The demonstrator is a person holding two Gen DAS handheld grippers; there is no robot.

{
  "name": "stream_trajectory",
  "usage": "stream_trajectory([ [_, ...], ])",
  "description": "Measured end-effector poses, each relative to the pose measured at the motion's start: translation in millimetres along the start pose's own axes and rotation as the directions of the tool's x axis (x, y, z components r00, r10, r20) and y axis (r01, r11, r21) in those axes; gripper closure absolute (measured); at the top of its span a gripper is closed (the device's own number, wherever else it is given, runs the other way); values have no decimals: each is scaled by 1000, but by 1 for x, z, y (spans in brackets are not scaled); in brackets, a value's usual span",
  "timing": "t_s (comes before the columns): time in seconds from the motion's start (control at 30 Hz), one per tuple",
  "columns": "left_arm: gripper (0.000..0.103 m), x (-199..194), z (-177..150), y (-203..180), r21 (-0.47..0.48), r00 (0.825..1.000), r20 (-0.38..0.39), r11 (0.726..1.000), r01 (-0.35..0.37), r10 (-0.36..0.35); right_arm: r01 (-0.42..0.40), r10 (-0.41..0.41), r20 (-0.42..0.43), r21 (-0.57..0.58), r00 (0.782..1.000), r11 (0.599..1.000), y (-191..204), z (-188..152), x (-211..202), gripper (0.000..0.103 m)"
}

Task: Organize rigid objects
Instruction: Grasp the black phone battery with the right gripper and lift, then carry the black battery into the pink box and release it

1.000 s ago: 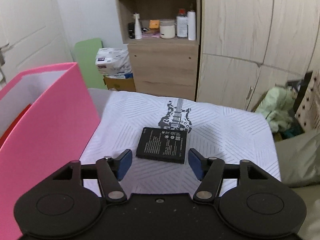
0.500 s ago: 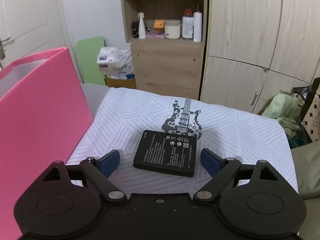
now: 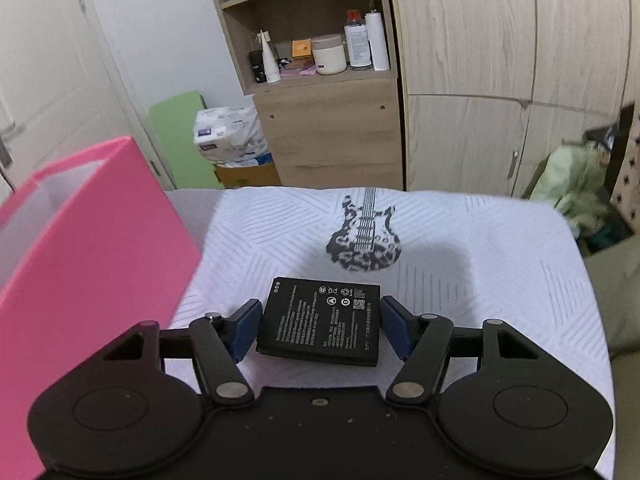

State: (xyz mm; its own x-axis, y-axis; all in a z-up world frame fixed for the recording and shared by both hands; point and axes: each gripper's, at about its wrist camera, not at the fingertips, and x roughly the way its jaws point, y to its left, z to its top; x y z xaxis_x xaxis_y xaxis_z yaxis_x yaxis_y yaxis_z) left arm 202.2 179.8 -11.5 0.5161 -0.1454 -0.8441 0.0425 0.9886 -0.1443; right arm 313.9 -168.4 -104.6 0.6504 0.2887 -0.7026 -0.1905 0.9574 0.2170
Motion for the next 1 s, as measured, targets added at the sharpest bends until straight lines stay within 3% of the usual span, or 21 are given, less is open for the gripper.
stream_trajectory([
  [0.33,92,0,0,-1,-4,1000,5,1000,-1,1,-89,88,81,8,993,996,19,1,-56,34],
  [0.43,93,-2,-1,-2,2,1000,18,1000,-4,4,-162,171,144,-72,975,984,48,1,-91,34],
  [0.53,93,-3,-1,-1,0,1000,25,1000,0,0,-270,294,156,-158,943,950,79,2,-117,33],
  [0.7,93,-3,-2,5,-17,999,35,1000,24,-24,-444,466,53,-222,883,868,119,11,-118,33],
  [0.8,93,-3,-4,6,-14,999,44,999,34,-33,-478,486,-33,-250,874,842,145,21,-101,33],
  [1.0,92,-3,-6,10,-20,997,59,998,60,-58,-525,487,-223,-164,844,835,182,44,-47,33],
])
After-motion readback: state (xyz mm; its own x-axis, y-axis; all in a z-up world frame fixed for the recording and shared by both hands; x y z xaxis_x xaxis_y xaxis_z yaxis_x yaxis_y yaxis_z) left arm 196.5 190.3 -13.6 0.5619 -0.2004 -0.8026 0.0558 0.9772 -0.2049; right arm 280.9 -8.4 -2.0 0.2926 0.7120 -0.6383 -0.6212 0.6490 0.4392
